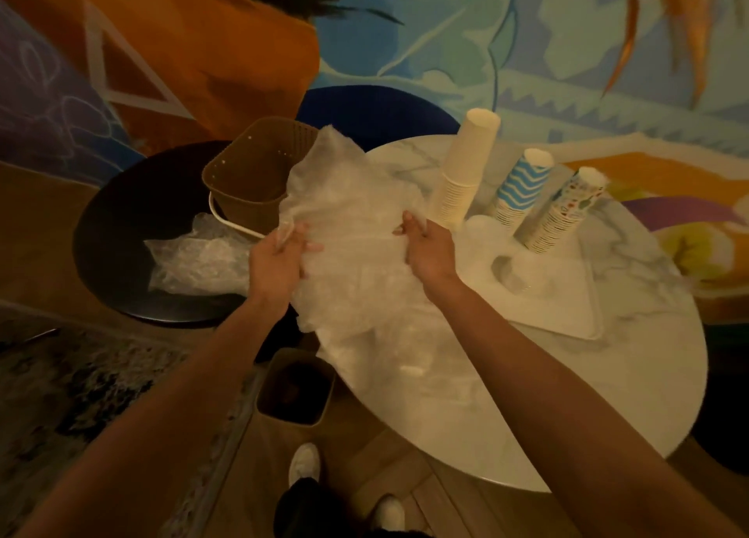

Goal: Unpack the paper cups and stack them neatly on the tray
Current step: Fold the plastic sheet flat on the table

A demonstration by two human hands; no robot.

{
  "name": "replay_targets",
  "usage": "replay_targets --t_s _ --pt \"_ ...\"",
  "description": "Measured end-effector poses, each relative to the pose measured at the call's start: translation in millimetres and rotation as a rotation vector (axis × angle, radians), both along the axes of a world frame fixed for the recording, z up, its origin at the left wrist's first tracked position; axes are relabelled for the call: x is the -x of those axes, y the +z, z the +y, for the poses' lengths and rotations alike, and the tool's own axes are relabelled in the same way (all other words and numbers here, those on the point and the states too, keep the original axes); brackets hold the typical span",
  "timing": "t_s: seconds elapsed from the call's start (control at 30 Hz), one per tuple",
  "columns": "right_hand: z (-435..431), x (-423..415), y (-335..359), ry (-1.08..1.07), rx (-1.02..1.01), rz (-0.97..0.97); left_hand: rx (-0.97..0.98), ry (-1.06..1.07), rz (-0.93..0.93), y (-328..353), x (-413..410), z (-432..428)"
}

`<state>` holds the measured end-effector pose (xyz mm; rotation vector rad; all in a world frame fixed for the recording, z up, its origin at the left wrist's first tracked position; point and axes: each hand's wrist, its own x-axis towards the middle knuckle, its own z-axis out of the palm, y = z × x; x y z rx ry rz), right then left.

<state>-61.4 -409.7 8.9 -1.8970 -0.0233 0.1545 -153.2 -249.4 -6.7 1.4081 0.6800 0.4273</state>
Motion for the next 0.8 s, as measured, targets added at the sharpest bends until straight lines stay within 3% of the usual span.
replay_targets --t_s 0.2,0.27,0.33,0.43,0.57,0.67,0.8 --pt "-34.8 6.4 7.0 -0.008 0.028 -0.190 -0.141 0.110 0.075 1.5 -4.6 -2.1" --pt "-39.4 9.5 8.4 0.043 0.033 -0.237 -0.141 0.009 0.018 4.9 -4.8 -1.9" --pt "-40.2 10.4 10.3 0.080 -0.007 -0.227 -0.179 -0.185 -0.158 6.6 -8.2 -1.8" --pt "-38.6 14.5 12.7 0.199 -0.070 -0.196 -0.402 -0.377 -0.226 12.6 -20.9 -10.3" --pt "-36.5 11.8 19.1 0.332 -0.114 -0.027 -0.424 -0.380 -0.157 22.6 -30.8 -27.3" --pt "-31.1 -1.0 38.3 0.063 -0.413 0.304 -0.354 -0.402 -0.198 24.6 -29.3 -27.1" --pt "-20.9 -12.6 55.3 0.072 -0.370 0.540 -0.179 -0.428 -0.154 24.0 -32.9 -24.1"
